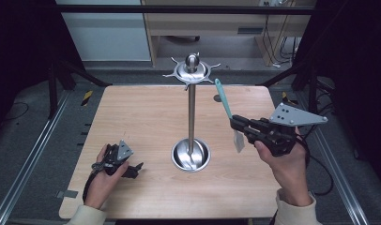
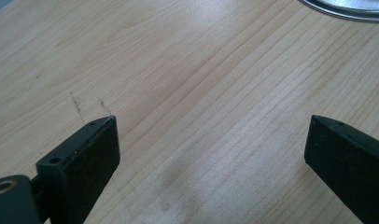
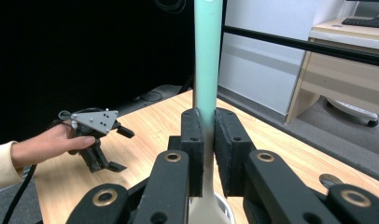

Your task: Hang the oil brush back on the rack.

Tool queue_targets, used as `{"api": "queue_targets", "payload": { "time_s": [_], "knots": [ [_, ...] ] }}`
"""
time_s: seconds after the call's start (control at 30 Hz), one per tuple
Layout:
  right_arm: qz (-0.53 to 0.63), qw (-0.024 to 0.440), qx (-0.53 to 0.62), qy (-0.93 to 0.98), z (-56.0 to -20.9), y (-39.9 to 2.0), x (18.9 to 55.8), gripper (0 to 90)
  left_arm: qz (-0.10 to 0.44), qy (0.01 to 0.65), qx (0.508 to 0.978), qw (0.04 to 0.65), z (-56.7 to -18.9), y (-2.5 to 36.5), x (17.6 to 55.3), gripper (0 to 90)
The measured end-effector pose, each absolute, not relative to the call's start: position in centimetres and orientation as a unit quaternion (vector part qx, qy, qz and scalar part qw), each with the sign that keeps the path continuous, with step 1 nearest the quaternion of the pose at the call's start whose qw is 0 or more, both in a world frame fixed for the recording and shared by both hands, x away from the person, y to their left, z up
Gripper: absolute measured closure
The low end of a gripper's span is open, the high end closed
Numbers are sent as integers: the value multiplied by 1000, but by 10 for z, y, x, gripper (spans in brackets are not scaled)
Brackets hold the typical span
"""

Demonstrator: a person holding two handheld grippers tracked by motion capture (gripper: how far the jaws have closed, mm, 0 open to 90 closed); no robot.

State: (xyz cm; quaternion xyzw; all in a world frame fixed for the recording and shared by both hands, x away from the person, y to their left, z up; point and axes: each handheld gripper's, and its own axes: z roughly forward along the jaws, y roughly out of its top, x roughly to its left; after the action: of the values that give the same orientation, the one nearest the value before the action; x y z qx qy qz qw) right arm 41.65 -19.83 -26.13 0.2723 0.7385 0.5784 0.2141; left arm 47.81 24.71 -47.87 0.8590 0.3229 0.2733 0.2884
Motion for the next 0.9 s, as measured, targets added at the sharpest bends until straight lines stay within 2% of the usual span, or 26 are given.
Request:
{"api": "queue_targets", "payload": {
  "time_s": [0.9],
  "knots": [
    [569, 222, 279, 741, -268, -186, 422, 825, 269, 325, 860, 286, -479, 246, 478, 30]
  ]
}}
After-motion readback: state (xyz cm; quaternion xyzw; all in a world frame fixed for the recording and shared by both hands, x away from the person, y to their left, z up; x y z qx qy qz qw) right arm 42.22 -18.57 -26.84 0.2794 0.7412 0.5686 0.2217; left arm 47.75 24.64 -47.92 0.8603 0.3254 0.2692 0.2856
